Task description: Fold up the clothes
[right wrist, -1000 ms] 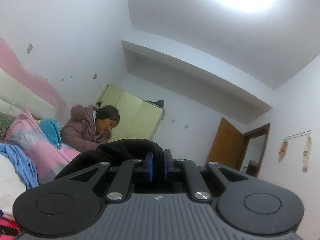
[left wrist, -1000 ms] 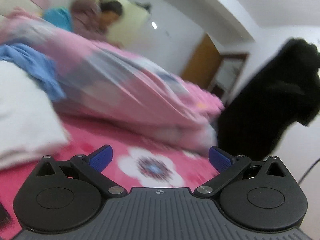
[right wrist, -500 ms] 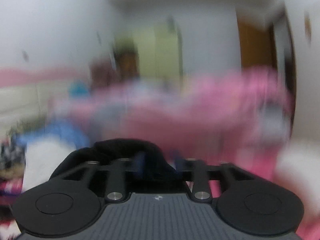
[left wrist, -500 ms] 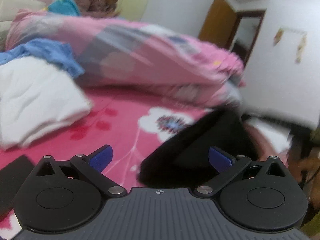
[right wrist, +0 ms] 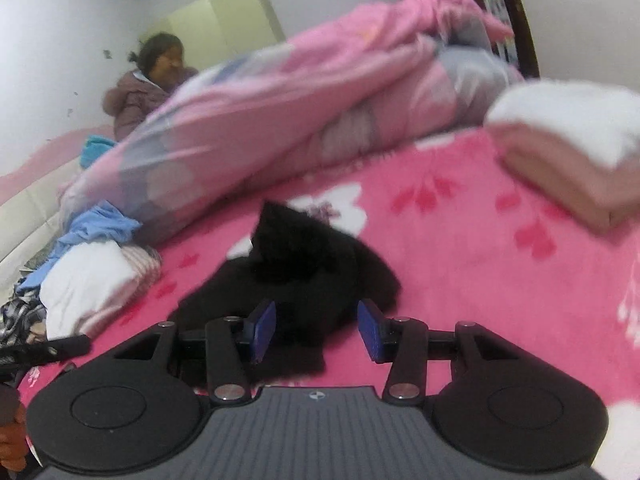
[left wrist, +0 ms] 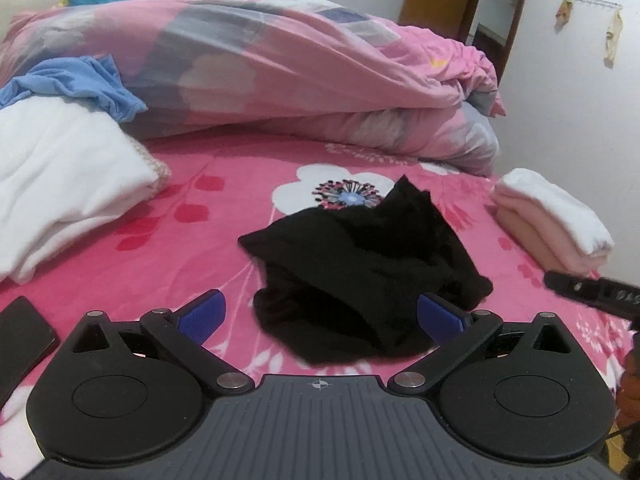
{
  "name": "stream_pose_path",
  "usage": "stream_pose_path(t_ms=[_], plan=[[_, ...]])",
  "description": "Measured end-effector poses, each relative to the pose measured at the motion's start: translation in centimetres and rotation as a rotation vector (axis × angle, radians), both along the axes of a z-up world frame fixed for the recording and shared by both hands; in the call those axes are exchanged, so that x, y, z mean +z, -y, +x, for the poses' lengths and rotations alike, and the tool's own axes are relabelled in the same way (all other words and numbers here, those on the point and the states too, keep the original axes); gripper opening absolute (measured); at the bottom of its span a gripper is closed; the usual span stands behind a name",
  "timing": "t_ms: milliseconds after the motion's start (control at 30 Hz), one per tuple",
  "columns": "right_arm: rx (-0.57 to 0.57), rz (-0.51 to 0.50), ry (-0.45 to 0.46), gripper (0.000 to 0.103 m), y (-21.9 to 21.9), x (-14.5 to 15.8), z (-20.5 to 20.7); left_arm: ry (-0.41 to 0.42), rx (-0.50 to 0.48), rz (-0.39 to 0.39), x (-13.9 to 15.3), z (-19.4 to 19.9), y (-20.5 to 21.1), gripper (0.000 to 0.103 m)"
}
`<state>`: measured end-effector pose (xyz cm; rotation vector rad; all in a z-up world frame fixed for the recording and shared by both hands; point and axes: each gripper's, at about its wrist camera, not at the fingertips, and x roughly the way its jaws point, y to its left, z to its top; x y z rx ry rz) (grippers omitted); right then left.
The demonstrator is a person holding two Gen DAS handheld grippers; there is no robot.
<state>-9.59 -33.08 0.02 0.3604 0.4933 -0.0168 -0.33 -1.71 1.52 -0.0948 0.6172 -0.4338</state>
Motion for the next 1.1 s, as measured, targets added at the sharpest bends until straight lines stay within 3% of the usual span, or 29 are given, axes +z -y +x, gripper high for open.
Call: stream_pose_path(t_ms=[100,167,200,367,467,567,733,1100], plan=[[-0.017,-0.020,0.048,0.048,0.8,2.4,-0.6,0.075,-0.089,0.016,2.0,0.5,3.9,0.103],[-0.083,-0.077,0.064,0.054,2.1,4.0,-1.8,0.090,-0.165,0.034,3.1,1.0,8.3,0.103],[-0.126,-0.119,0.066,0.062,2.8,4.8,-2.4,0.081,-0.191,0.049,3.5,1.3,10.9,0.103],[-0.331,-0.353,-0.004,0.077,7.0,7.0,-5.8,0.082,-0.285,0.102,4.5,0.2,23.9,0.103],[-0.417,-0.393,-0.075,0.088,9.6,6.9,-7.9,0.048,-0.338,0.065,4.6,-1.2,28.6,0.103],[-0.493,-0.408,-0.140,0.092,11.8,6.4,-9.6,0.029,-0.372,0.042,4.3,-2.5,31.3,0.103],[-0.582,-0.390,-0.178,0.098,14.2,5.4,-11.4,0.030,-0.383,0.076,4.0,-3.8,33.5,0.103],[-0.596,-0.405,-0.184,0.101,15.0,4.9,-10.9,0.068,-0.339,0.105,4.4,-4.1,34.8,0.103]])
